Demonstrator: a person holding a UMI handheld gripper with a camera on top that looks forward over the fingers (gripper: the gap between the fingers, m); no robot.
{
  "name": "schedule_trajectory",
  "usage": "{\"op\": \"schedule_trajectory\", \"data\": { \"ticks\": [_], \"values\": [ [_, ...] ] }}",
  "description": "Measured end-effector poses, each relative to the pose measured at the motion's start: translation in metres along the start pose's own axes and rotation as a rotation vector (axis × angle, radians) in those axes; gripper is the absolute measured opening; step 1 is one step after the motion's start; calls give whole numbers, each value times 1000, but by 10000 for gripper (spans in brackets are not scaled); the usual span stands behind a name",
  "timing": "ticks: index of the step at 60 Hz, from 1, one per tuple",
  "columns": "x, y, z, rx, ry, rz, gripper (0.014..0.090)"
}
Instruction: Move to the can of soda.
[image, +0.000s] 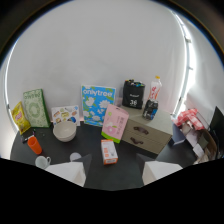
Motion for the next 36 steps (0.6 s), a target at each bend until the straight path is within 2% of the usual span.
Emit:
{"op": "schedule_trajectory", "data": {
  "ticks": [13, 25, 36],
  "values": [
    [109, -54, 85, 83, 35, -4, 858],
    [167, -77, 170, 59, 16, -1, 858],
    [183, -82, 213, 38, -25, -6, 860]
  ]
}}
